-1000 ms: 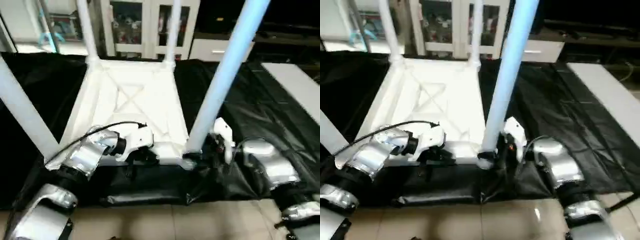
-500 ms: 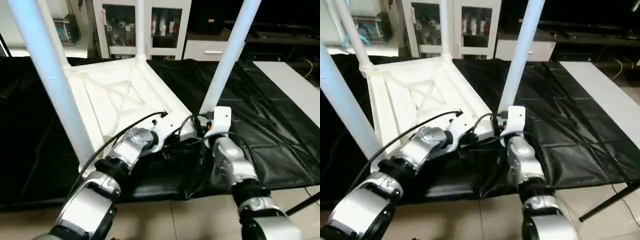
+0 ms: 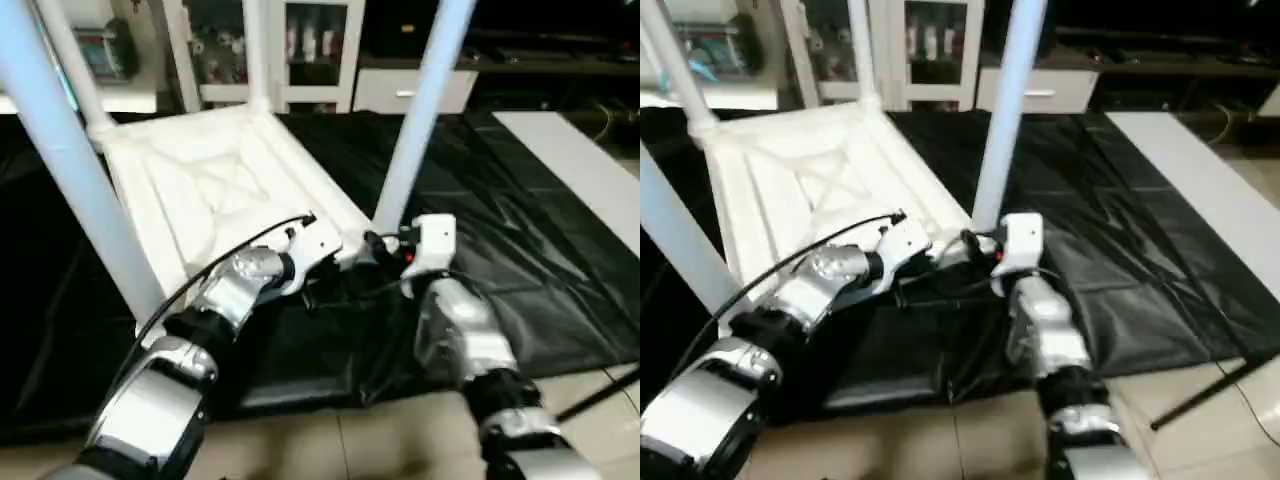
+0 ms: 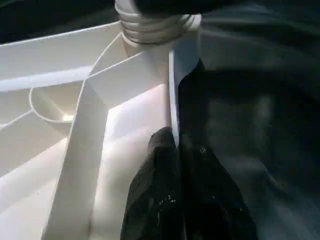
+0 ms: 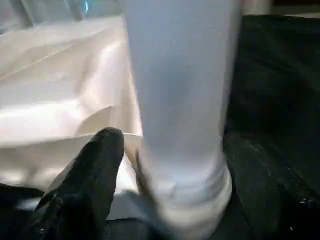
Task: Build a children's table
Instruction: Rotate leg to tighten
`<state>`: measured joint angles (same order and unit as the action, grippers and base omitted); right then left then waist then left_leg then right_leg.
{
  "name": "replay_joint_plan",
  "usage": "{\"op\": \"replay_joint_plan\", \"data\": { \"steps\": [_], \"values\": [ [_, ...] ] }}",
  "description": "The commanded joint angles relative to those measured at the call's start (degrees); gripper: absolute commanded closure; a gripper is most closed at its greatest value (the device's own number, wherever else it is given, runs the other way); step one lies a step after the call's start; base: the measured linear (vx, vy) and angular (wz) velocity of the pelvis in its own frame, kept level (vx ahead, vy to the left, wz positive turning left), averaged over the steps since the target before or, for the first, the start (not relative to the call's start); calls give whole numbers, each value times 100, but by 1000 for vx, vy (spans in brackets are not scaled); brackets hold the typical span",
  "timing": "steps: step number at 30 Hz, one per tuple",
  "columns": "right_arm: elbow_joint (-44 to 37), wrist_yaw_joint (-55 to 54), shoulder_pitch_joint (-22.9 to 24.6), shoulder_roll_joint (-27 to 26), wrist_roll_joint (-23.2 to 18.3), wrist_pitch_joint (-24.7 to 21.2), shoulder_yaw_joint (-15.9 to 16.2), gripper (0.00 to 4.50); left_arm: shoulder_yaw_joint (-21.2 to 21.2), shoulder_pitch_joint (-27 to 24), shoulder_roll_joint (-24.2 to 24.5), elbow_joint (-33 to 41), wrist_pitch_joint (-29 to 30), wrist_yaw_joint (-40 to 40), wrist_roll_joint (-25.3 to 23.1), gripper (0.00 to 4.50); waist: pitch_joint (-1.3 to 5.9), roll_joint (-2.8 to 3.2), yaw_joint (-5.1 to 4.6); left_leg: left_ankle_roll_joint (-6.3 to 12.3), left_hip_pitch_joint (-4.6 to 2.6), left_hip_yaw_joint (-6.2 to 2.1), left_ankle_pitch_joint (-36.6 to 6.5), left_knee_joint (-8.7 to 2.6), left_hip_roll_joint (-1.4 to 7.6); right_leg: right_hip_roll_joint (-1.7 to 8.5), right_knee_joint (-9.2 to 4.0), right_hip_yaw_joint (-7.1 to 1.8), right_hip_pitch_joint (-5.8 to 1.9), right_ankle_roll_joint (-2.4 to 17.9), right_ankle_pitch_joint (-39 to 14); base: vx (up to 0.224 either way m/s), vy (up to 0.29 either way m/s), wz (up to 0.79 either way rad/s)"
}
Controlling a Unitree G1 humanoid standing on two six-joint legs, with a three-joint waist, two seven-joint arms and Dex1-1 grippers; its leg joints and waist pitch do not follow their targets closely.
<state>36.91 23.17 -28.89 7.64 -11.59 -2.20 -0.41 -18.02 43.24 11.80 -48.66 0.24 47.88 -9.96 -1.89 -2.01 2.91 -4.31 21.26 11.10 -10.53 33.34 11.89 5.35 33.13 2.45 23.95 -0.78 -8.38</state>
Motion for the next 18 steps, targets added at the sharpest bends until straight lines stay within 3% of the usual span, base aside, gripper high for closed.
{"op": "replay_joint_plan", "data": {
  "steps": [1,6,8,10,14,18],
  "values": [
    [-419,895,133,438,-15,-365,184,75,-474,-318,206,225,-301,1150,48,450,332,9,32,328,-96,3,-1220,-400,114,197,-279,-144,-251,1362,-801,0,0,0],
    [-1442,2846,738,1557,-69,-563,897,24,-823,-653,699,892,-318,2429,245,450,324,5,159,417,-126,15,-1027,-392,141,200,-207,-148,-294,1442,-402,0,0,0],
    [-1679,3296,893,1817,-128,-633,1036,6,-855,-741,796,1109,-259,2749,333,450,313,-8,184,429,-140,23,-1073,-392,154,210,-214,-153,-289,1456,-449,0,0,0],
    [-1819,3703,992,2014,-211,-709,1144,6,-876,-824,877,1339,-195,3062,448,450,303,-23,194,408,-128,26,-1222,-401,155,220,-232,-158,-299,1444,-686,0,0,0],
    [-1871,4063,971,2072,-271,-823,1246,6,-921,-821,925,1389,-160,3193,432,450,266,-26,191,152,-143,7,-1765,-443,166,242,-335,-165,-235,1208,-1732,0,0,0],
    [-1816,4239,872,2057,-294,-901,1299,31,-910,-799,953,1423,-141,3193,417,450,273,-39,166,69,-132,-22,-1841,-456,160,245,-348,-164,-230,1087,-1900,0,0,0]
  ]
}}
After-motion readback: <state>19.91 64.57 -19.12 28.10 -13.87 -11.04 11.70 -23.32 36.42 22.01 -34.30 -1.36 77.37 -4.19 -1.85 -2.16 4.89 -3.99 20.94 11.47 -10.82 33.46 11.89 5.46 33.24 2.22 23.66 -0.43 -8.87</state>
